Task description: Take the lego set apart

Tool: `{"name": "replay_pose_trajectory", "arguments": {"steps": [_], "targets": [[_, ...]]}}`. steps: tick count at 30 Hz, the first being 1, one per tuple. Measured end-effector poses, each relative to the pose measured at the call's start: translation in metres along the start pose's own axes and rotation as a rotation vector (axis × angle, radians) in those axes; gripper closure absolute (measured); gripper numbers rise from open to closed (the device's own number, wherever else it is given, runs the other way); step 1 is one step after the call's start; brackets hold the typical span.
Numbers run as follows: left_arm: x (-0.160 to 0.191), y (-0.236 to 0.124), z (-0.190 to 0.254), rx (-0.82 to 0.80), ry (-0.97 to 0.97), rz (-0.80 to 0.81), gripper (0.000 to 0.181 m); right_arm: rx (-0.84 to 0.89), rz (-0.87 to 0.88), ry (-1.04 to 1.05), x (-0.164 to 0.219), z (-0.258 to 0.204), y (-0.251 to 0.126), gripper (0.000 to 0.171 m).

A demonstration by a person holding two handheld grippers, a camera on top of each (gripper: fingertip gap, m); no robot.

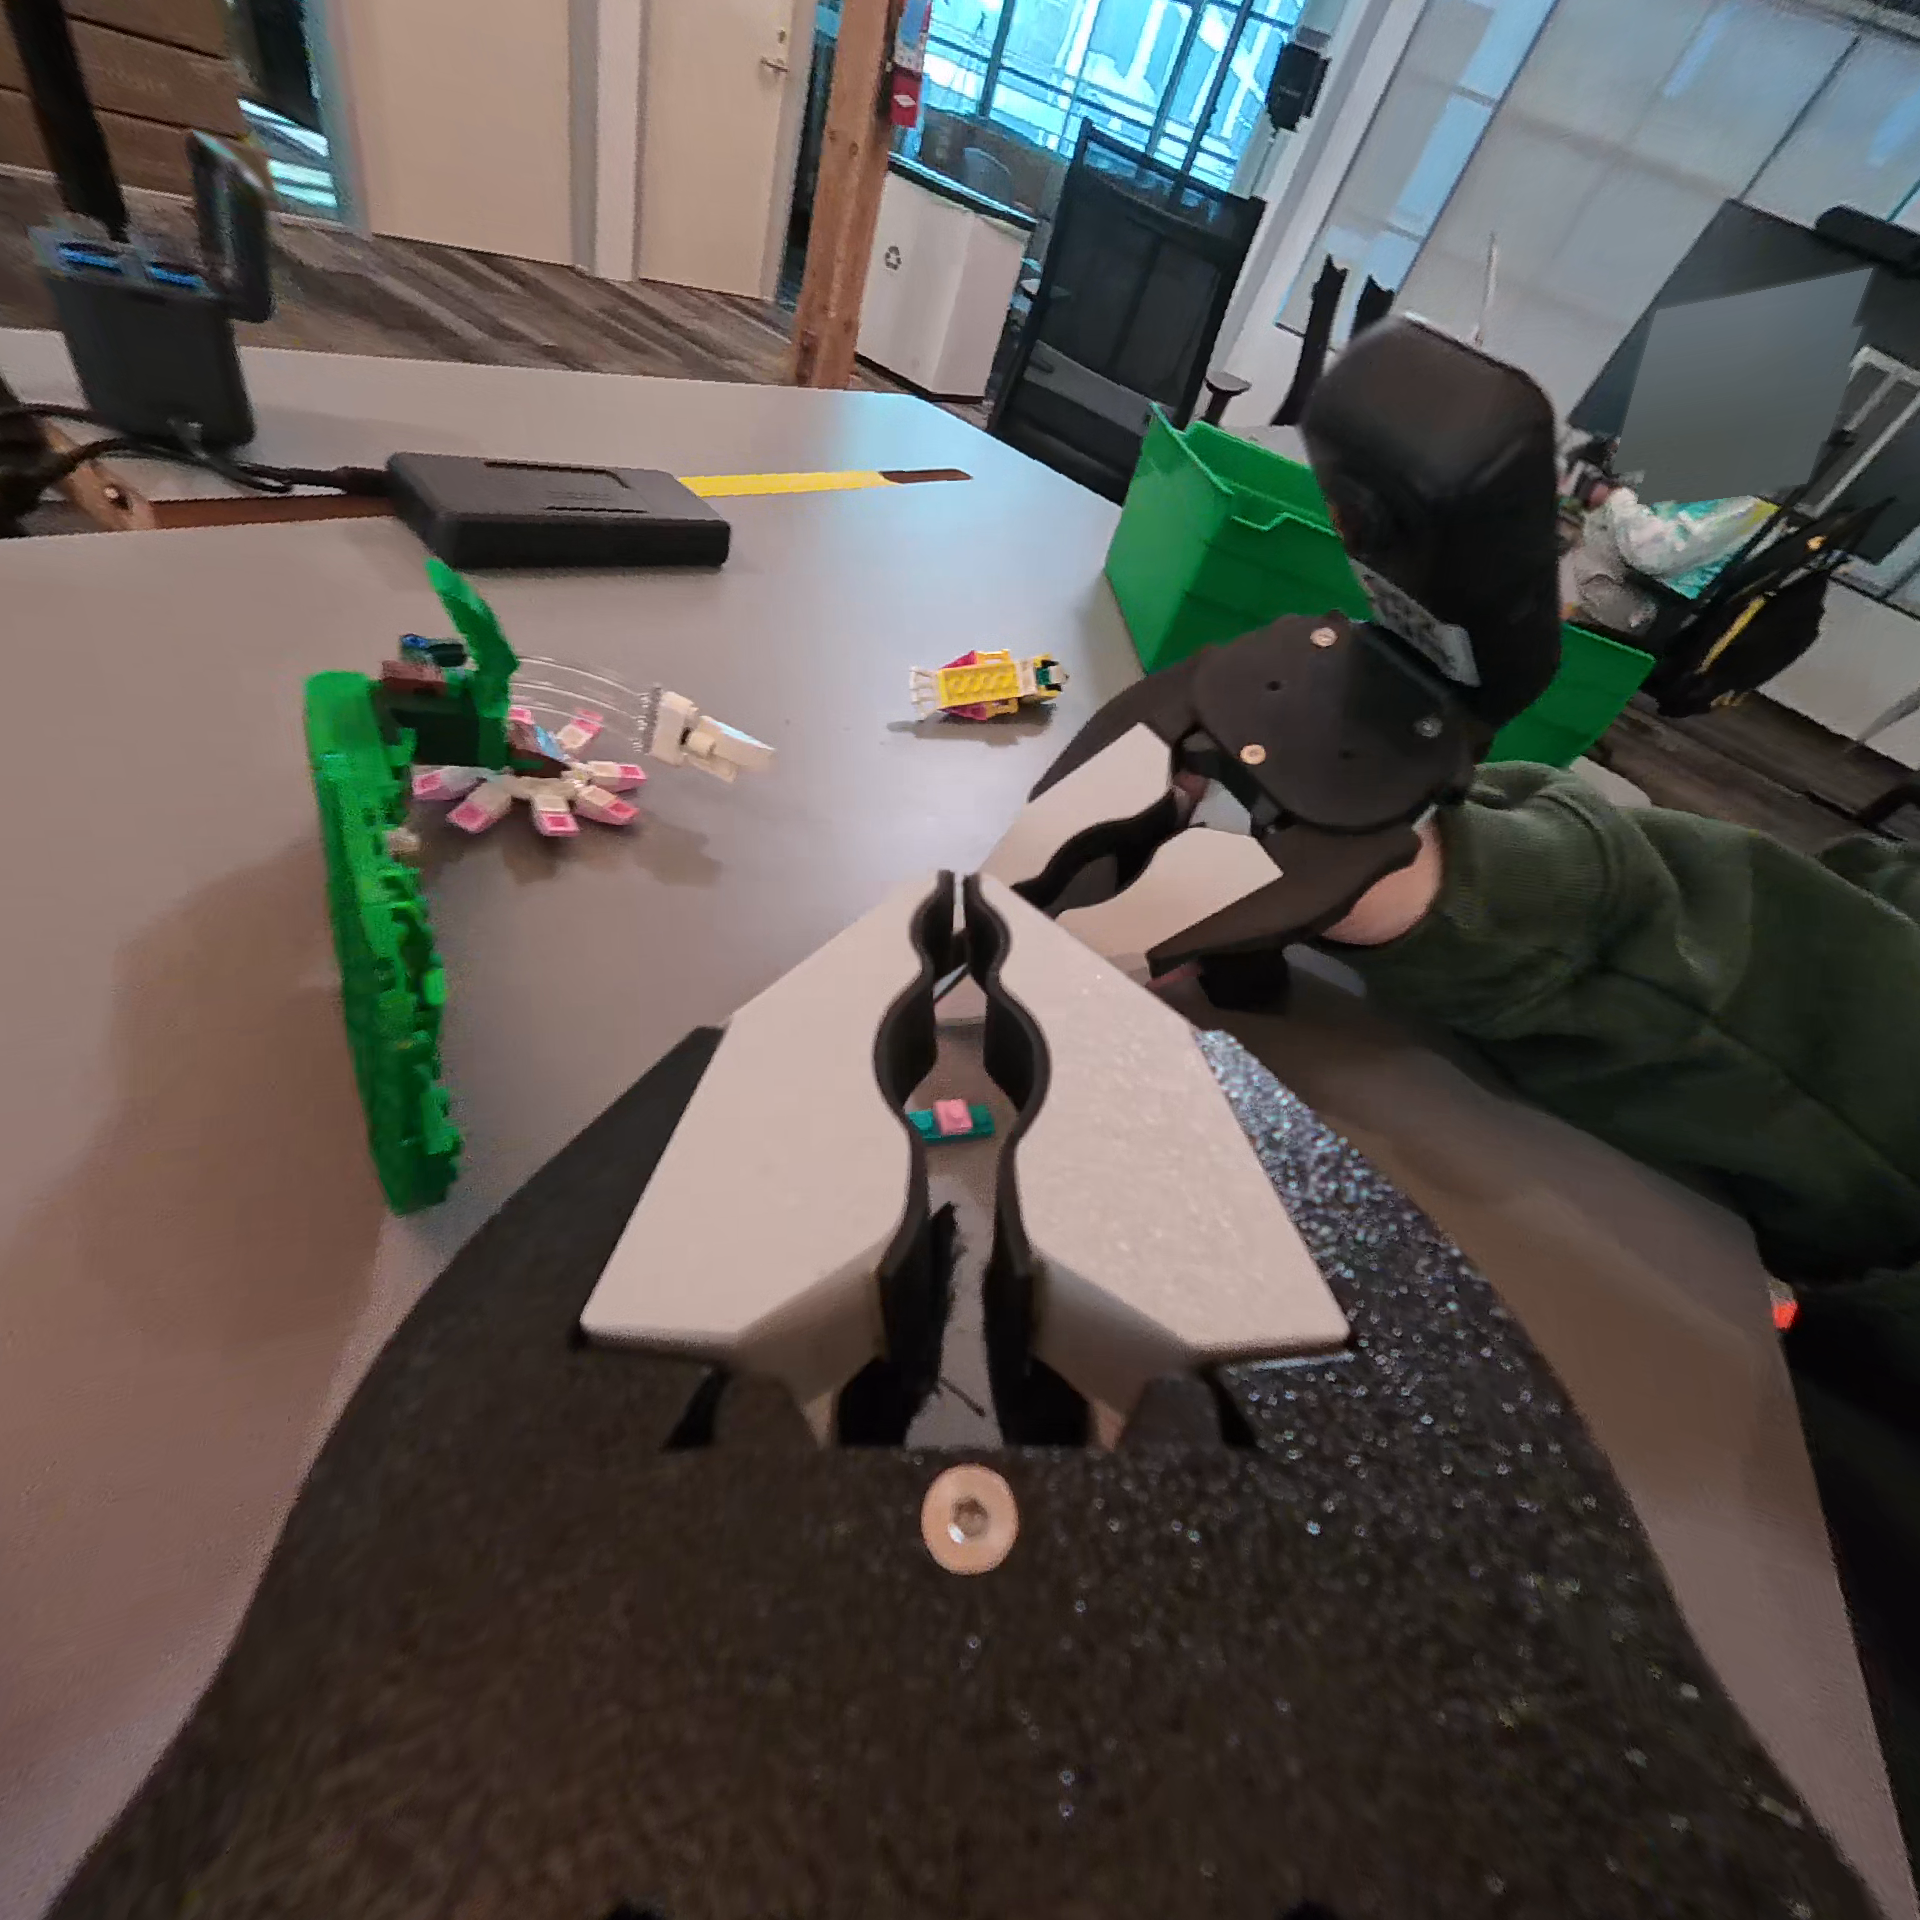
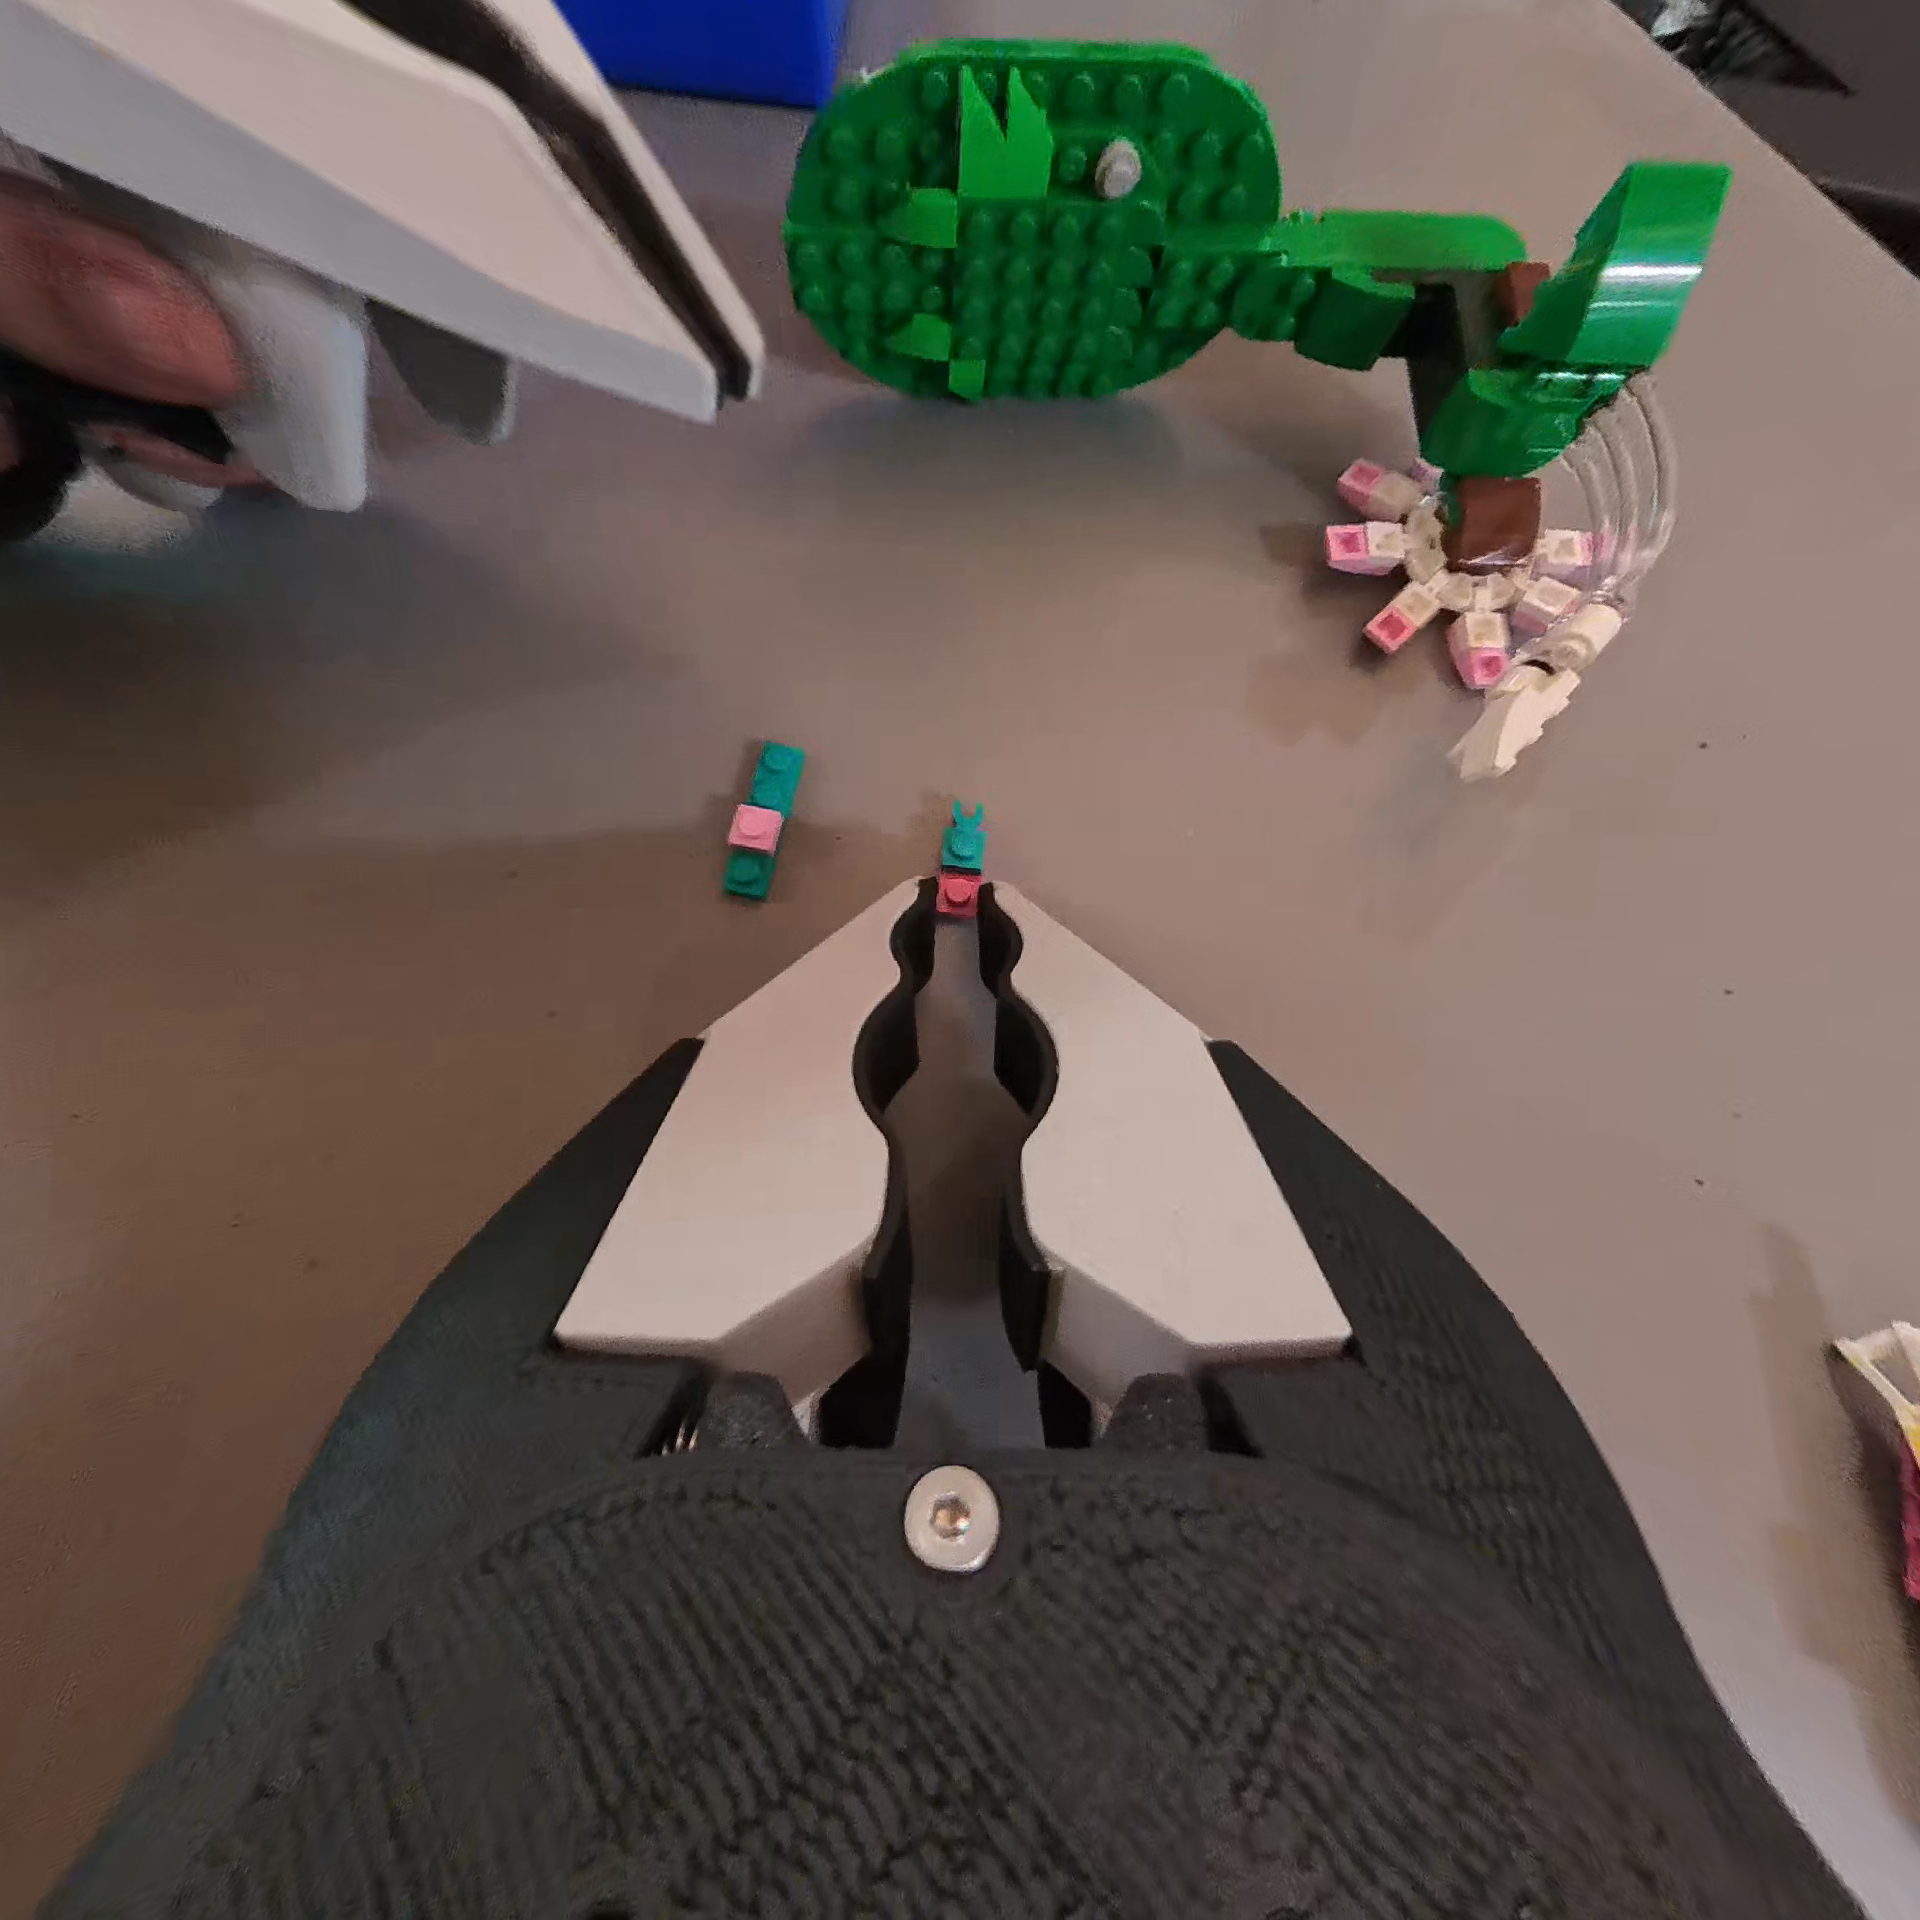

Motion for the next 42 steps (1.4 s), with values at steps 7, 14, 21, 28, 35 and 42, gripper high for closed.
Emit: {"name": "replay_pose_trajectory", "arguments": {"steps": [7,14,21,28,35,42], "targets": [[0.002,0.006,0.009,0.046,0.054,-0.009,0.177,-0.332,0.322,-0.033,-0.014,-0.012,-0.03,0.166],[-0.012,-0.004,0.023,0.412,-0.104,0.204,0.172,-0.655,0.701,0.08,-0.021,-0.005,-0.06,0.166],[-0.009,0.003,0.023,0.485,-0.17,0.204,0.171,-0.665,0.75,0.05,-0.025,-0.012,-0.062,0.166],[-0.009,0.007,0.027,0.533,-0.176,0.191,0.174,-0.669,0.773,0.051,-0.027,-0.014,-0.063,0.166],[-0.005,0.006,0.033,0.443,-0.02,0.097,0.176,-0.652,0.745,0.026,-0.024,-0.014,-0.064,0.153],[0.006,0.013,0.041,0.361,0.135,-0.06,0.176,-0.608,0.603,-0.129,-0.012,-0.018,-0.063,0.161]]}}
Point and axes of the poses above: each gripper's, where its closed fingertips meet, y out along the fingers, x out of its underside, z = x × y across the jaws, the point moved 6 cm from there along -y, back along the fingers, and after that the axes turned 12 degrees about -z, right-handed, at the moved point
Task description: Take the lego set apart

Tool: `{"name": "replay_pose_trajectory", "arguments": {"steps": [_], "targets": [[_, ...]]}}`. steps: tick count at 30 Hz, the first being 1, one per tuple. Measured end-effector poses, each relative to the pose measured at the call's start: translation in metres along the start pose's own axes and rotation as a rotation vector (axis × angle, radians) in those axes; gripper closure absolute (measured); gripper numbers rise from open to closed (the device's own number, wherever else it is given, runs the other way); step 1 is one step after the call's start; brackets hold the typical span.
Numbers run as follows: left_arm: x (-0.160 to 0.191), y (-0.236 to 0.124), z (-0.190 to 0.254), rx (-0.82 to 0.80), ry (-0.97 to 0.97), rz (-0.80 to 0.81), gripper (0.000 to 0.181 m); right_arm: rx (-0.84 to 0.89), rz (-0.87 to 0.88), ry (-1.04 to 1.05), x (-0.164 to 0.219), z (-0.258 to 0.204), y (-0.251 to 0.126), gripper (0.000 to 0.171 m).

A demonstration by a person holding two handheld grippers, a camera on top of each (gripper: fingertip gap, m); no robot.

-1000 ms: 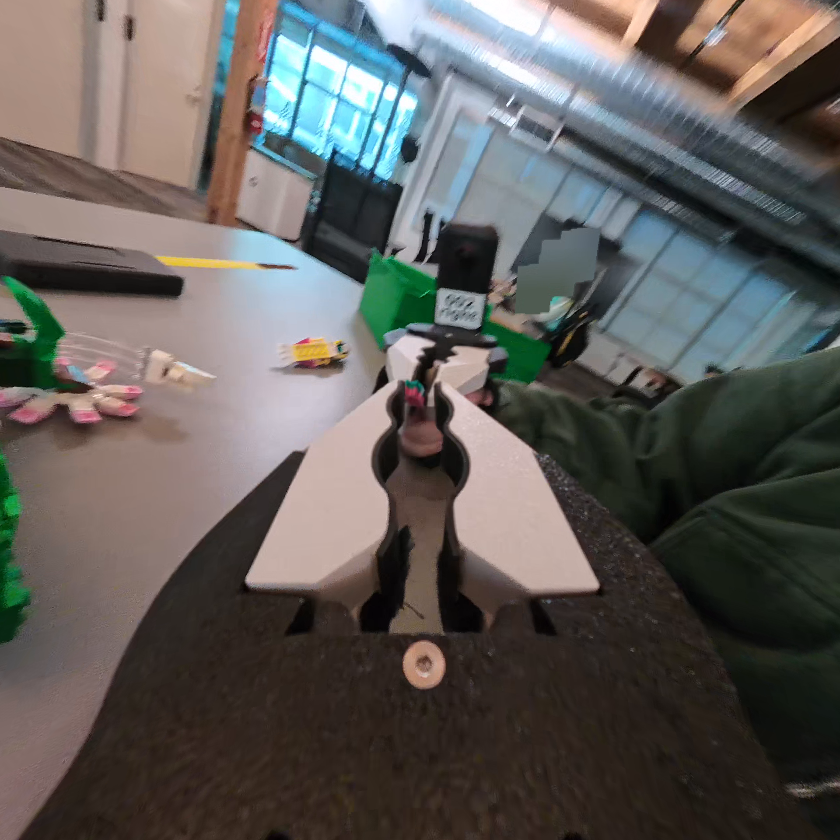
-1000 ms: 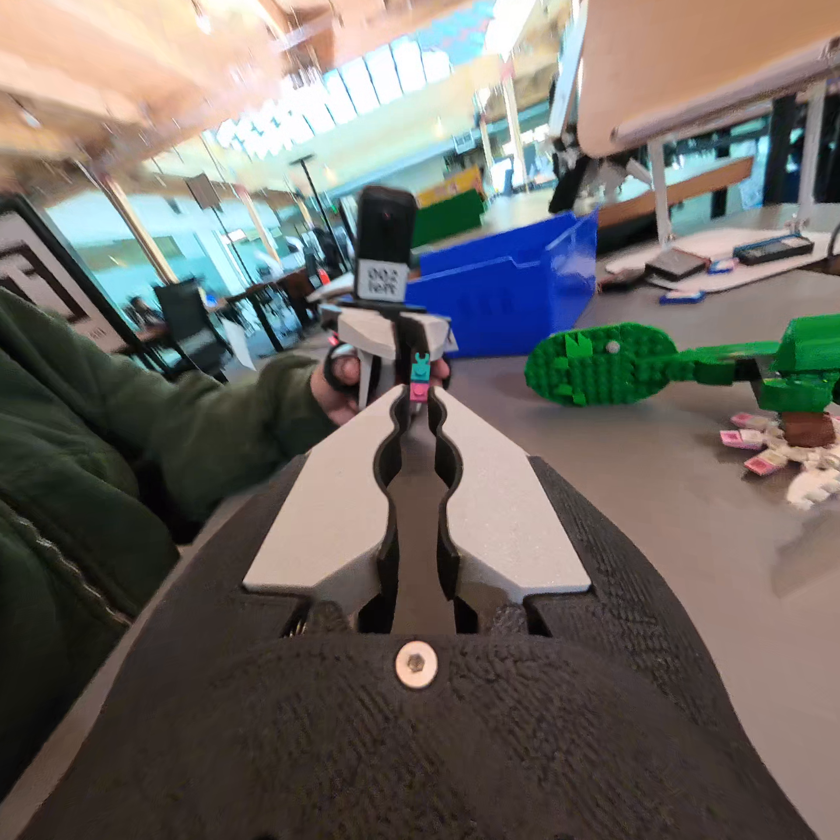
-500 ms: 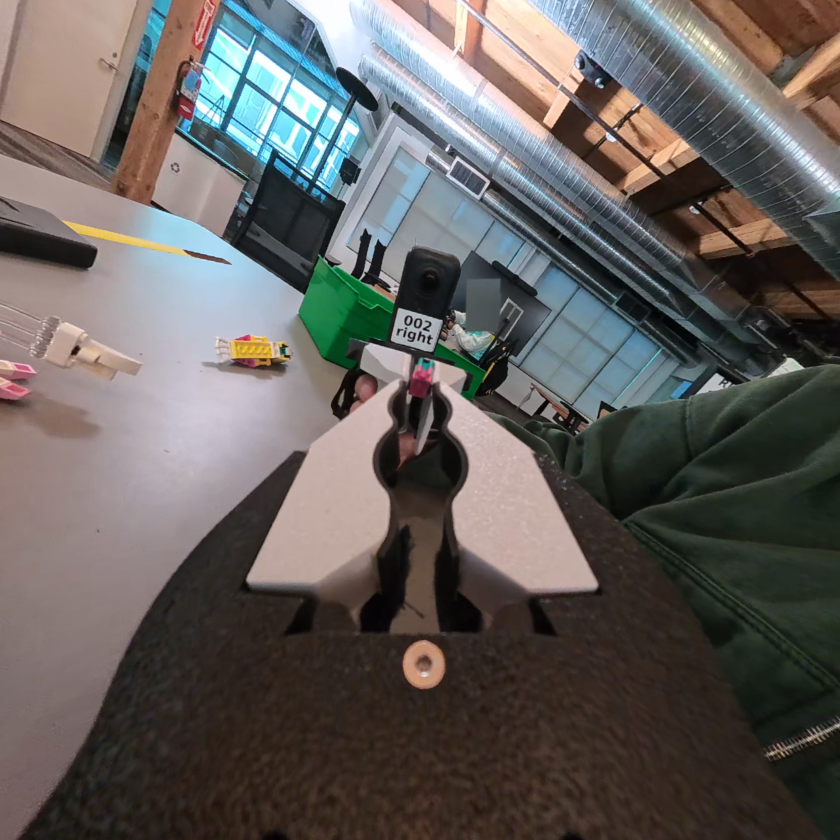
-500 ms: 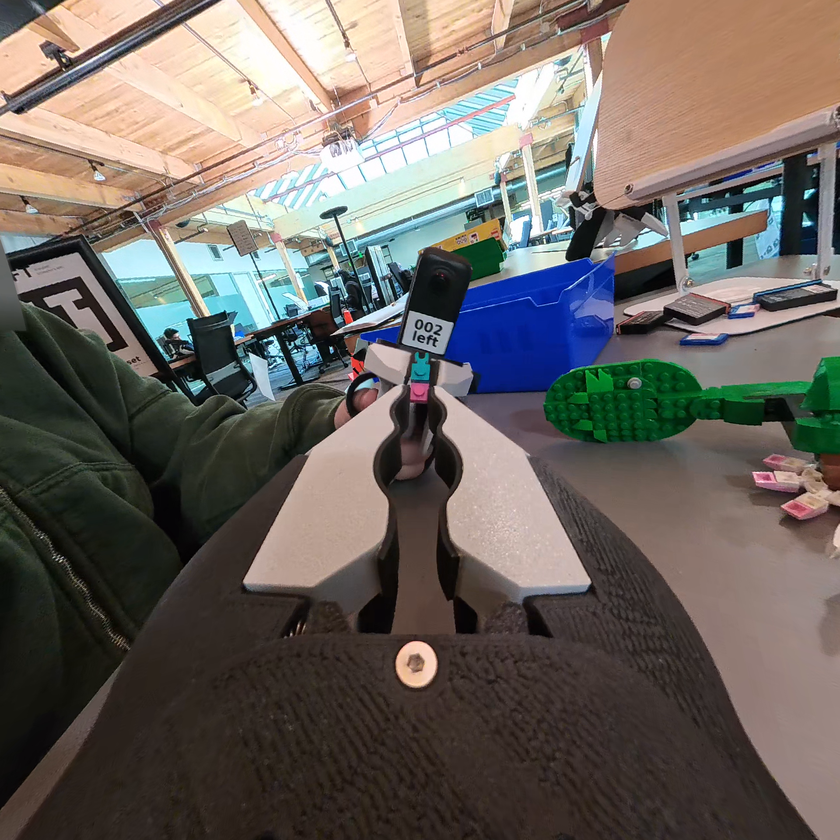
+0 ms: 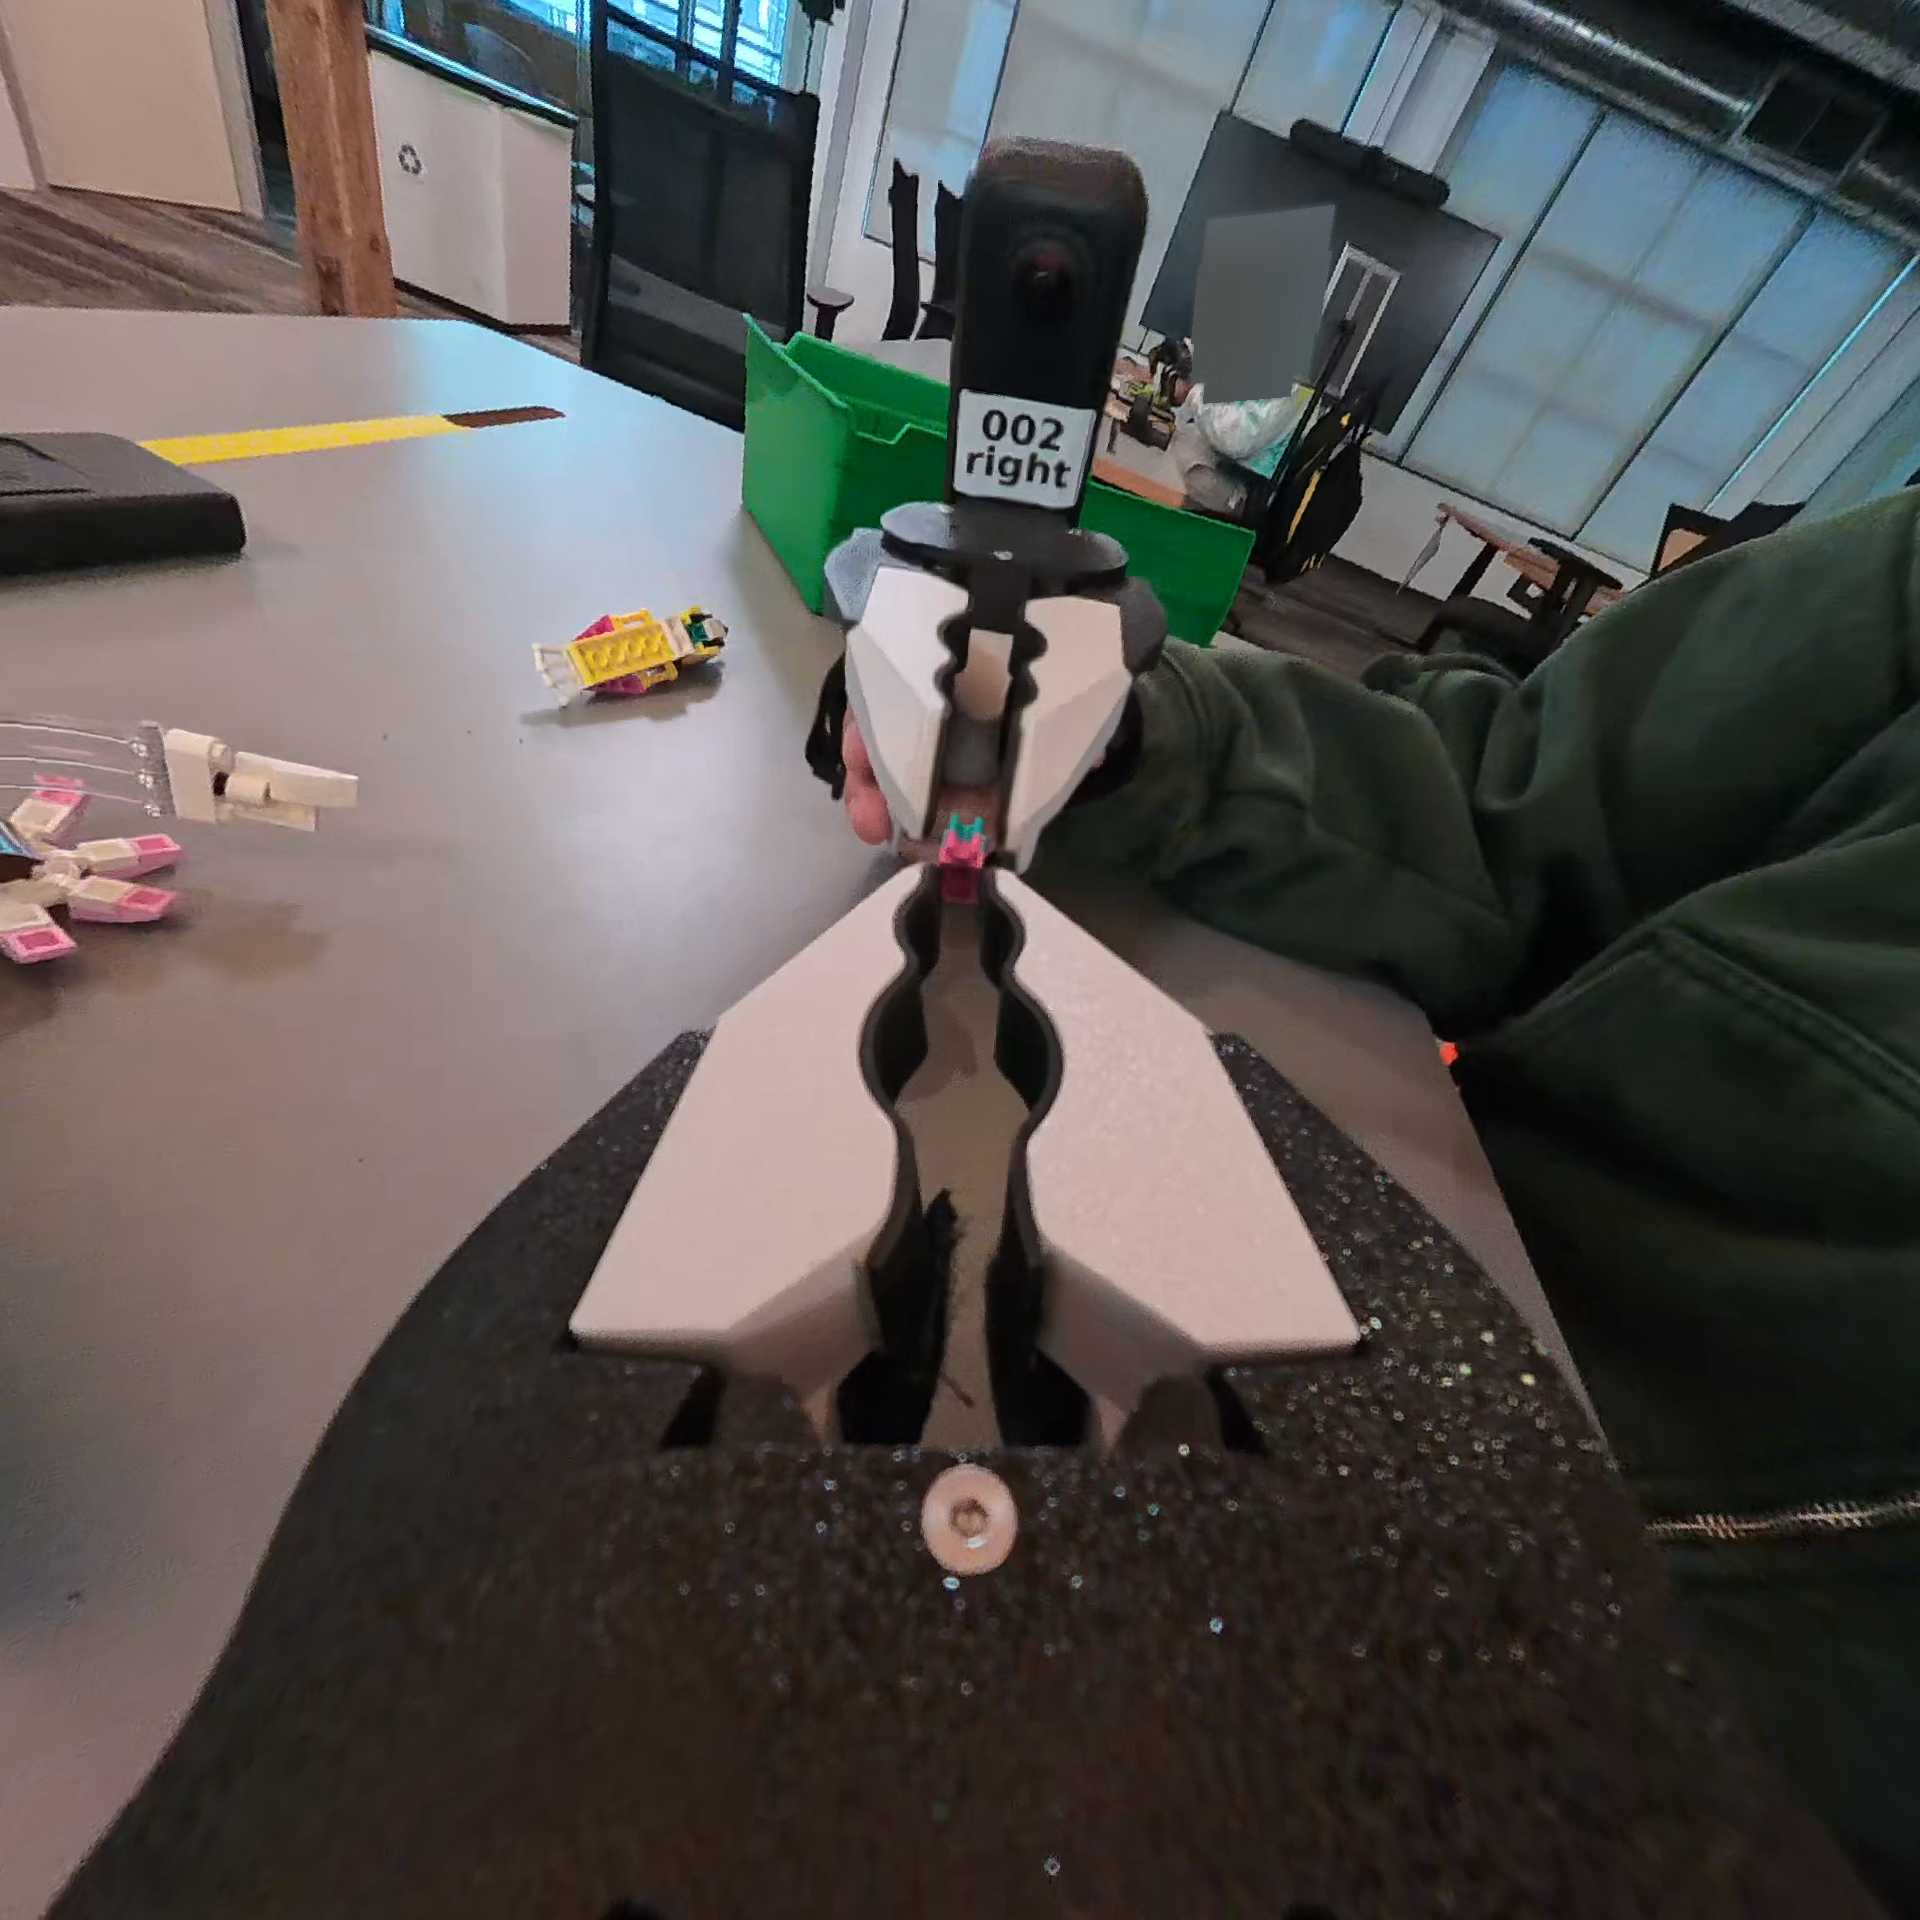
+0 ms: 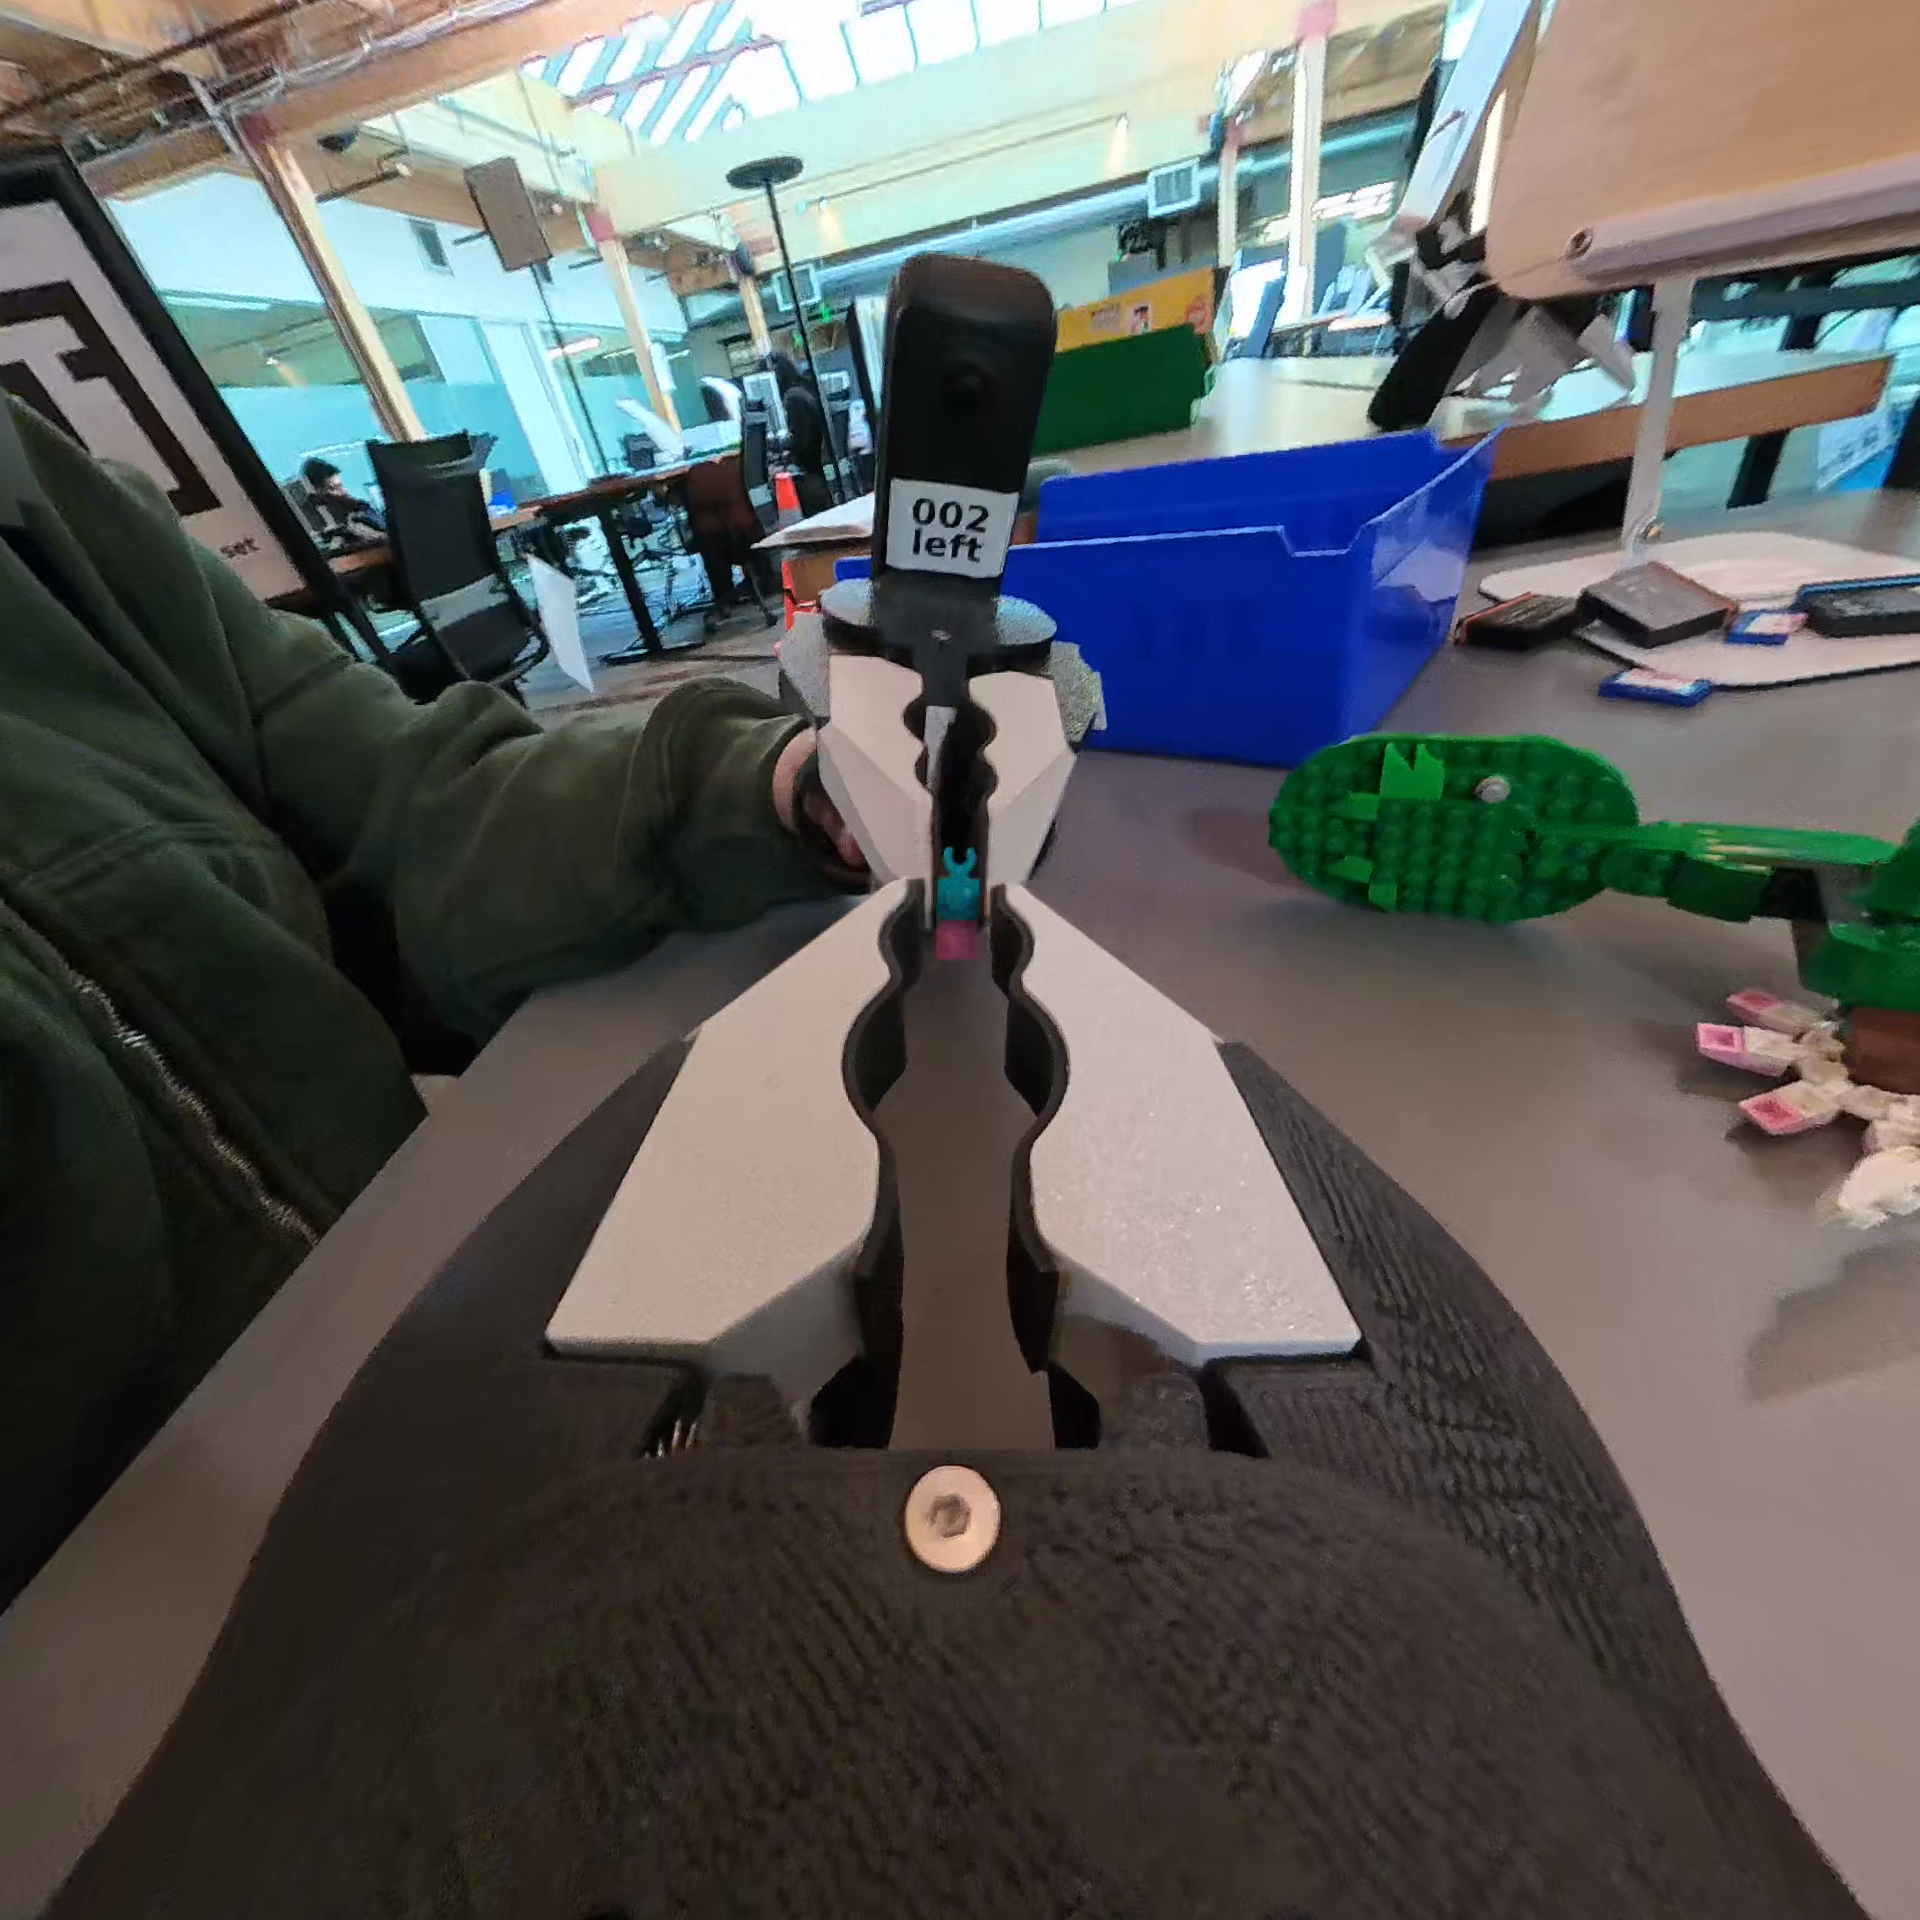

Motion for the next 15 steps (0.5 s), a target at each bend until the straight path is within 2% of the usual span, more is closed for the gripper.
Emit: {"name": "replay_pose_trajectory", "arguments": {"steps": [2,5,11,15], "targets": [[0.001,0.001,0.001,0.004,0.001,-0.01,0.176,-0.031,-0.015,0.016,0.001,-0.002,0.001,0.158],[0.002,0.003,0.002,-0.002,0.019,-0.035,0.176,-0.03,-0.037,0.022,0.003,-0.001,0.002,0.166],[0.004,0.004,0.005,-0.009,0.048,-0.047,0.176,-0.034,-0.066,0.027,0.005,-0.004,0.004,0.166],[0.0,0.004,0.012,-0.005,0.095,0.035,0.176,-0.04,-0.032,0.011,-0.001,-0.01,0.0,0.166]]}}
Point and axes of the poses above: each gripper's, where its closed fingertips meet, y out along the fingers, x out of its underside, z = x × y across the jaws, the point moved 6 cm from there along -y, back along the fingers, and after that the axes turned 12 degrees about -z, right-handed, at the moved point
